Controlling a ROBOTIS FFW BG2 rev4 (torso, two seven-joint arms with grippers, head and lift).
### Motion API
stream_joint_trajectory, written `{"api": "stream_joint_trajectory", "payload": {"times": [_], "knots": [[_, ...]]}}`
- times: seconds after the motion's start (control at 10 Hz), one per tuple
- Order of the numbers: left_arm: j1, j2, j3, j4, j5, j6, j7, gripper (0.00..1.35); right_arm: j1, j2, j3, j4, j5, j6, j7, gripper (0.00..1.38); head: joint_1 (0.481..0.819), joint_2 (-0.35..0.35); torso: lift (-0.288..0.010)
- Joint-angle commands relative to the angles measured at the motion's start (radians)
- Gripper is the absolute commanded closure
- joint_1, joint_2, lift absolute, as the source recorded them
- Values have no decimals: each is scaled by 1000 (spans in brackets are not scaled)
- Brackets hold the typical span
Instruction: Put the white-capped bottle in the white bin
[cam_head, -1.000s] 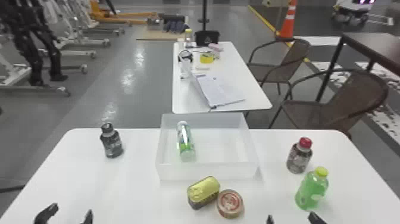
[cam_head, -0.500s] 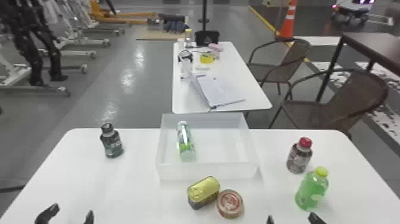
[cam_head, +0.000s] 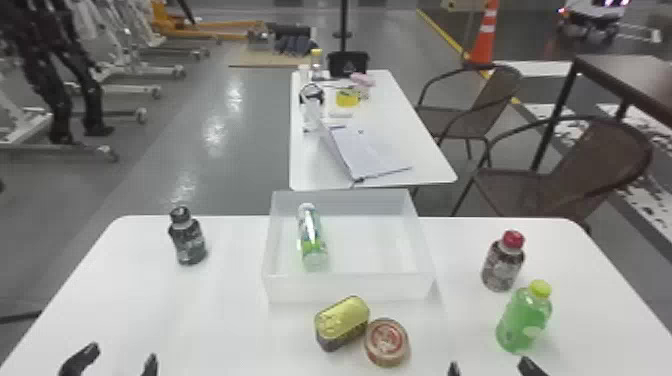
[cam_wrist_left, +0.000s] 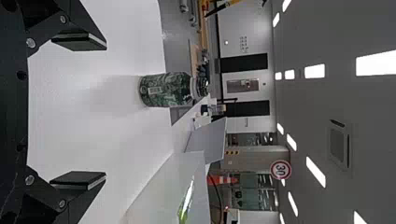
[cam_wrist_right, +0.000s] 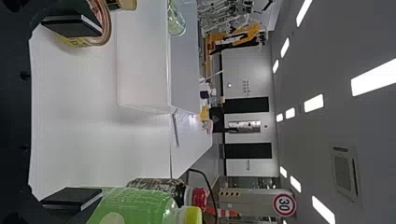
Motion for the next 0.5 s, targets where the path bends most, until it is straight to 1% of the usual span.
{"api": "stream_joint_trajectory", "payload": {"times": [0.0,0.4], "knots": [[1,-3,0,0,2,3,0,298,0,0,0,0,1,0,0,88,549,0,-100],[3,-3,-3,0,3,9,0,298,0,0,0,2,0,0,-1,88,549,0,-100]]}}
